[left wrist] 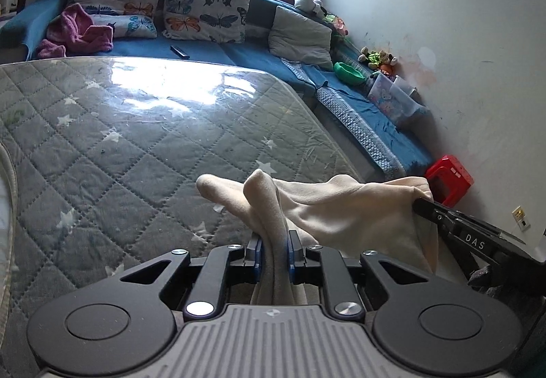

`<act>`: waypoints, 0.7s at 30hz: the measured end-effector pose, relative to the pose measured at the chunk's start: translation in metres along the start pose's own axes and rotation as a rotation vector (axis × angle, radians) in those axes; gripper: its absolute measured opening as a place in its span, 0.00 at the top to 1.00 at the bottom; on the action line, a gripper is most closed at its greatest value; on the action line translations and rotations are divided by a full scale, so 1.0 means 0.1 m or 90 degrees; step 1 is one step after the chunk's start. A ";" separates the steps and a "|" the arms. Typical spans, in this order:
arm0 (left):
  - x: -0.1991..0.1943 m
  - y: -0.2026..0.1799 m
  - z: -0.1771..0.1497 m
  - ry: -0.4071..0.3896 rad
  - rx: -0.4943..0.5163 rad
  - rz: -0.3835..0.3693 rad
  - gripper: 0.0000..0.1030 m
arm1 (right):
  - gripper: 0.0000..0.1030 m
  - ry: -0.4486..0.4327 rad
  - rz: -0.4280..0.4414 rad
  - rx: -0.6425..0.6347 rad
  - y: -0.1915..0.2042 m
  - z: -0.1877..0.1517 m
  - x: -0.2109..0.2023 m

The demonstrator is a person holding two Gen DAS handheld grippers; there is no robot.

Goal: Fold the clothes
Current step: 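Lift the folded sweatshirt with both grippers and carry it across the table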

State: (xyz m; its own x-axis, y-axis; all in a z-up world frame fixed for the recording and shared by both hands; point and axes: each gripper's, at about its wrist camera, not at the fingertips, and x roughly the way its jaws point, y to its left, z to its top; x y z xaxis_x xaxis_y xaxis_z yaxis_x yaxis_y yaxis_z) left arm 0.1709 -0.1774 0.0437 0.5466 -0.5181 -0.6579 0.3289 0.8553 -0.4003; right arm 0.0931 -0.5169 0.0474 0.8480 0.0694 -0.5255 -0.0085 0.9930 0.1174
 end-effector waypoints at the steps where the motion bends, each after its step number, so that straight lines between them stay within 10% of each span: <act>1: 0.00 0.01 0.00 0.001 -0.002 -0.002 0.85 | 0.90 -0.002 -0.001 0.001 0.01 -0.01 0.00; 21: -0.07 -0.02 0.10 -0.003 0.006 -0.015 0.86 | 0.90 -0.015 -0.012 -0.006 0.01 0.06 -0.06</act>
State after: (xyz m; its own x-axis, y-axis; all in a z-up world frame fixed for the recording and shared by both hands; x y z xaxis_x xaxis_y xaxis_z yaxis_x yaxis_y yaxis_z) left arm 0.1739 -0.1758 0.0554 0.5422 -0.5381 -0.6453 0.3485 0.8429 -0.4100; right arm 0.0916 -0.5168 0.0560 0.8606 0.0492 -0.5069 0.0017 0.9950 0.0994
